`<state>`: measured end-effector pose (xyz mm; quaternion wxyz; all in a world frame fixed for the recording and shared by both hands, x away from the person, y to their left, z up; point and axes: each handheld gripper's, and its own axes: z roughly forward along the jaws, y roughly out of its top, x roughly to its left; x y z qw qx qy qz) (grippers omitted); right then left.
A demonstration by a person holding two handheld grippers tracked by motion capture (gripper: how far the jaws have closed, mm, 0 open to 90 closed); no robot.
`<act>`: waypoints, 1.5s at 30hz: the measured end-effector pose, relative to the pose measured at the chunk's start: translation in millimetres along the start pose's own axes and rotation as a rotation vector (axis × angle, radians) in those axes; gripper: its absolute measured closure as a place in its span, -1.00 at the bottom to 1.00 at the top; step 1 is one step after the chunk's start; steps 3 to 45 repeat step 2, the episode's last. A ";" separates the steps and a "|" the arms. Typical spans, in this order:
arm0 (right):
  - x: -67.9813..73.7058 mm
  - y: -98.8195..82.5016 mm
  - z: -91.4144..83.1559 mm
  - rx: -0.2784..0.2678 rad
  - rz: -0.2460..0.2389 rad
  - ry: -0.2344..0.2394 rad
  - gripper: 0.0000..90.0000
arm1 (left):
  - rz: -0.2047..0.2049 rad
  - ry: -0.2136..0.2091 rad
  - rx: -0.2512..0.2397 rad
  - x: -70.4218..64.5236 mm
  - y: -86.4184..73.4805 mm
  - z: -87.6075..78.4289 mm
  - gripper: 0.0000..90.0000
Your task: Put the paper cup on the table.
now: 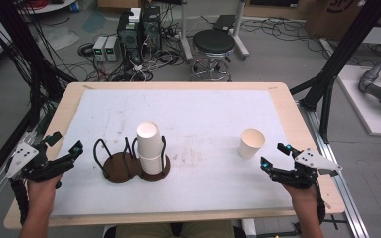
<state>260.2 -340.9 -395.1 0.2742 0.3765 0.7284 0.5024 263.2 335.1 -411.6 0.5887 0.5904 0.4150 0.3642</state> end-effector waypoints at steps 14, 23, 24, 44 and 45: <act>-0.6 -0.1 0.3 -0.001 -0.006 -0.003 -0.54 | -0.002 0.001 0.000 0.5 -0.3 -0.1 -0.61; -0.6 -0.1 0.3 -0.001 -0.006 -0.003 -0.54 | -0.002 0.001 0.000 0.5 -0.3 -0.1 -0.61; -0.6 -0.1 0.3 -0.001 -0.006 -0.003 -0.54 | -0.002 0.001 0.000 0.5 -0.3 -0.1 -0.61; -0.6 -0.1 0.3 -0.001 -0.006 -0.003 -0.54 | -0.002 0.001 0.000 0.5 -0.3 -0.1 -0.61; -0.6 -0.1 0.3 -0.001 -0.006 -0.003 -0.54 | -0.002 0.001 0.000 0.5 -0.3 -0.1 -0.61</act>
